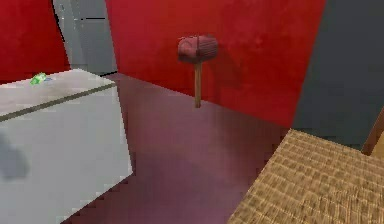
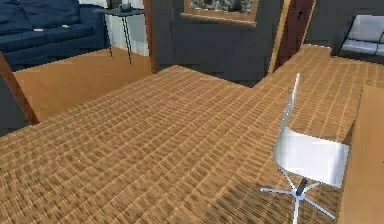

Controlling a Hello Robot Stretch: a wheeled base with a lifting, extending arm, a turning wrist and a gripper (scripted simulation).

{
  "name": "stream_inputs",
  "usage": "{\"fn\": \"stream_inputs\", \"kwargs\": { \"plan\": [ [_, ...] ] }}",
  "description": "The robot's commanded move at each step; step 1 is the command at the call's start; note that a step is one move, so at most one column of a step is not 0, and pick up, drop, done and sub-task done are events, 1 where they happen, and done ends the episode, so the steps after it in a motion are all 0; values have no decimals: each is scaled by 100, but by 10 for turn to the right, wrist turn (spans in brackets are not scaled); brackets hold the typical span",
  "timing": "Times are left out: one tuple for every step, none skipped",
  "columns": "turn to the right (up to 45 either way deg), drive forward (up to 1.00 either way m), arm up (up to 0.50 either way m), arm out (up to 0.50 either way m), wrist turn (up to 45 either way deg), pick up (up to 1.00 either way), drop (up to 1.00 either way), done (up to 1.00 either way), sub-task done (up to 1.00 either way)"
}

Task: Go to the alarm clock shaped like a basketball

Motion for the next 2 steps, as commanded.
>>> {"fn": "stream_inputs", "kwargs": {
  "plan": [
    [0, 10, 0, 0, 0, 0, 0, 0, 0],
    [-450, 0, 0, 0, 0, 0, 0, 0, 0]
  ]
}}
